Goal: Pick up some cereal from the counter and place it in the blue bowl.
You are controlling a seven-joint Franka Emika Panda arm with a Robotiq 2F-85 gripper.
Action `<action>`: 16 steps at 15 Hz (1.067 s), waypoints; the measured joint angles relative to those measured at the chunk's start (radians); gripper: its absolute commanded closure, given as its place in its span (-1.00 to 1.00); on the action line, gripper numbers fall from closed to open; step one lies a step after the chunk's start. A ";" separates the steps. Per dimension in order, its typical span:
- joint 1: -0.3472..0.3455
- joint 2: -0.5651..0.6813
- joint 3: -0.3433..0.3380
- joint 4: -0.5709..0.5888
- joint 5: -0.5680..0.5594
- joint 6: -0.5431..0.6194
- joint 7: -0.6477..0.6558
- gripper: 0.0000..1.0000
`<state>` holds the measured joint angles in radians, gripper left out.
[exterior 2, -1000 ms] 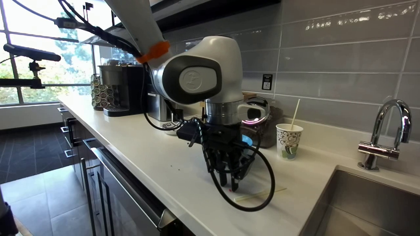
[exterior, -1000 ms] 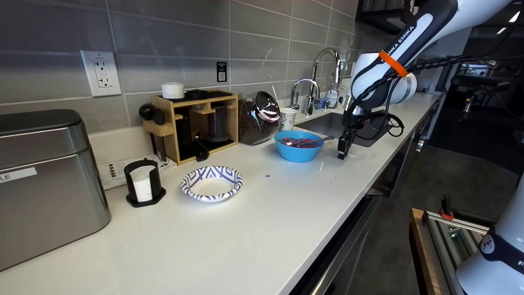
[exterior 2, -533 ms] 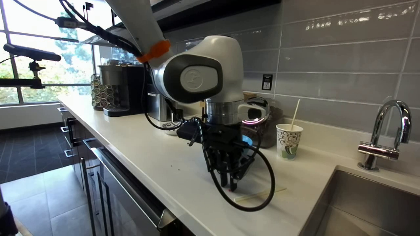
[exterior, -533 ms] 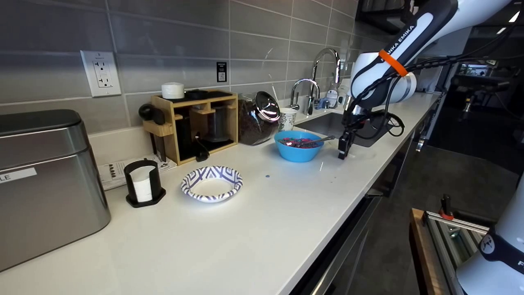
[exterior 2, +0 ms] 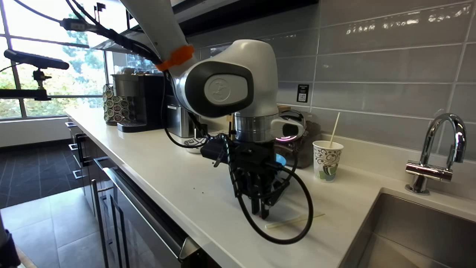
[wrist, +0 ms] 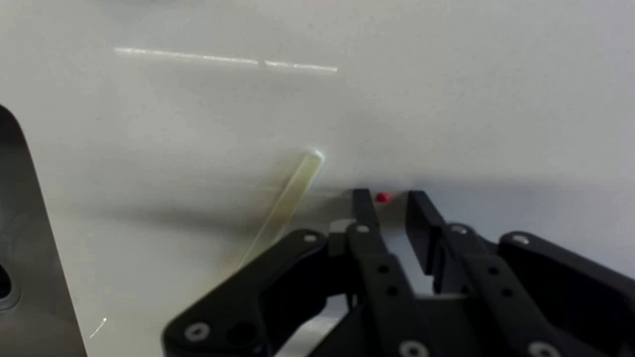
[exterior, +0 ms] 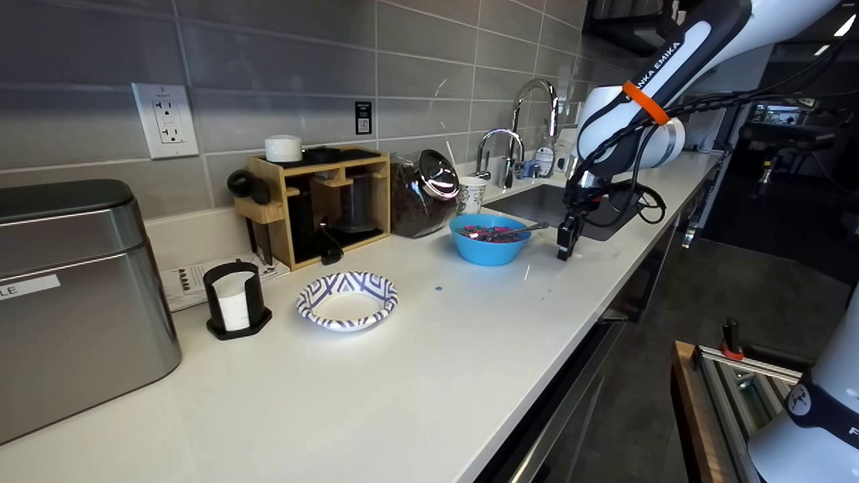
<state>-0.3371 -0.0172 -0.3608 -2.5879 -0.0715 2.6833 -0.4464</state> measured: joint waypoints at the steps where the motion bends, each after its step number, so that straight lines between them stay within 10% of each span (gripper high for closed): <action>1: 0.002 -0.002 0.002 -0.001 0.001 -0.003 0.000 1.00; 9: -0.007 -0.021 -0.003 0.009 0.005 -0.007 0.049 1.00; 16: 0.054 -0.232 -0.009 0.020 0.222 0.052 0.010 1.00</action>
<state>-0.2834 -0.2488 -0.3700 -2.5682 0.1503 2.7356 -0.4361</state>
